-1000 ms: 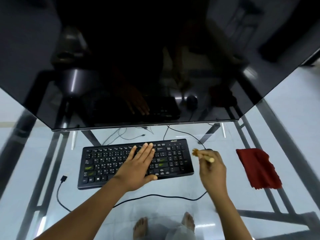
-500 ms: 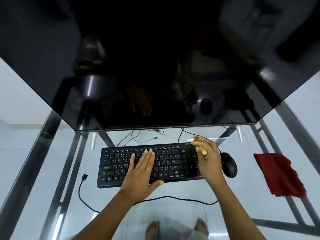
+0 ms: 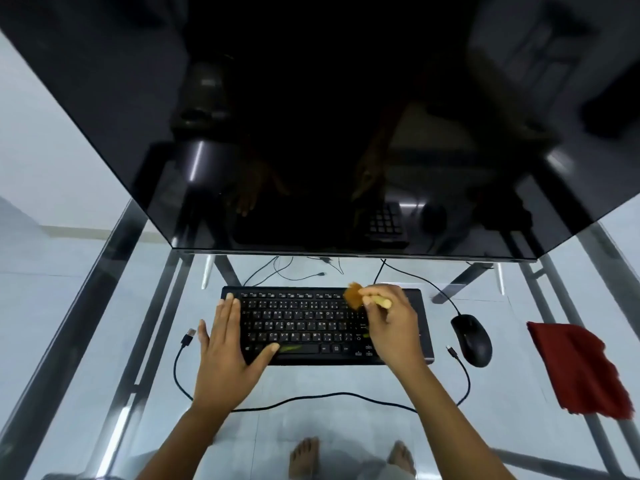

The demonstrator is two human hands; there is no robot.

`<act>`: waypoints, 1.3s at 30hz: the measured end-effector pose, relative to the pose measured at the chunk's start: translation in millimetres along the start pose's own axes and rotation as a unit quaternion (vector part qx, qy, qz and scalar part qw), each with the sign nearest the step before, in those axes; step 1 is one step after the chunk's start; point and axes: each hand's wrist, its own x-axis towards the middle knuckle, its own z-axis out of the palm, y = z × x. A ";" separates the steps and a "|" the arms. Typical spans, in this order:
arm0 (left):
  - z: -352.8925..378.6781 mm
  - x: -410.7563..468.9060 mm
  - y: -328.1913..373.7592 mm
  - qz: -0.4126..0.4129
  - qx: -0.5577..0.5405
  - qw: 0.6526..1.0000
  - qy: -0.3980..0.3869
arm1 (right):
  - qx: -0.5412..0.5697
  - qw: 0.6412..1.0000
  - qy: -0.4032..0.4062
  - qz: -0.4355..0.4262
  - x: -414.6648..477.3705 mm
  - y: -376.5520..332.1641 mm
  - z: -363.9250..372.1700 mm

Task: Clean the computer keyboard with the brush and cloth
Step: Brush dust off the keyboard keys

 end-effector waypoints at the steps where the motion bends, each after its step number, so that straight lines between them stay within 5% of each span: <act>1: -1.6 -1.2 -4.2 -0.011 -0.001 1.000 0.002 | 0.002 1.000 -0.003 0.000 -0.9 0.6 0.3; 5: -5.3 -2.3 -18.2 -0.056 -0.032 0.998 0.009 | 0.015 0.992 -0.121 -0.020 -3.7 -7.6 7.1; 9: -4.4 -4.8 -23.2 -0.070 -0.077 0.995 -0.007 | 0.056 0.998 -0.022 0.024 1.6 -13.3 11.0; 12: -5.1 -9.8 -24.8 -0.089 -0.114 0.989 -0.022 | 0.123 0.981 -0.144 0.043 -1.7 -21.2 15.6; 17: -6.7 -12.5 -21.2 -0.119 -0.120 0.985 -0.036 | 0.153 0.984 -0.004 0.088 -1.5 -26.9 19.8; 21: -5.7 -13.0 -28.6 -0.124 -0.138 0.981 -0.047 | 0.172 0.957 -0.213 0.098 -5.5 -37.0 31.3; 25: -9.6 -12.7 -28.1 -0.110 -0.162 0.980 -0.032 | 0.131 0.985 -0.082 0.078 2.6 -44.1 33.3; 29: -9.0 -12.3 -30.5 -0.111 -0.153 0.981 -0.038 | 0.126 0.960 -0.247 0.034 -4.0 -55.2 40.4; 33: -7.7 -13.0 -29.6 -0.110 -0.149 0.982 -0.030 | 0.089 0.987 -0.130 0.030 -0.2 -57.4 44.7; 35: -7.5 -12.9 -30.6 -0.105 -0.146 0.983 -0.025 | 0.153 0.961 -0.221 0.061 0.5 -60.7 46.3; 37: -7.4 -13.5 -32.0 -0.100 -0.146 0.984 -0.022 | 0.105 0.955 -0.276 0.039 -2.9 -65.7 48.1; 39: -8.6 -12.9 -30.1 -0.103 -0.152 0.983 -0.024 | 0.025 0.990 -0.139 -0.011 2.4 -62.7 48.4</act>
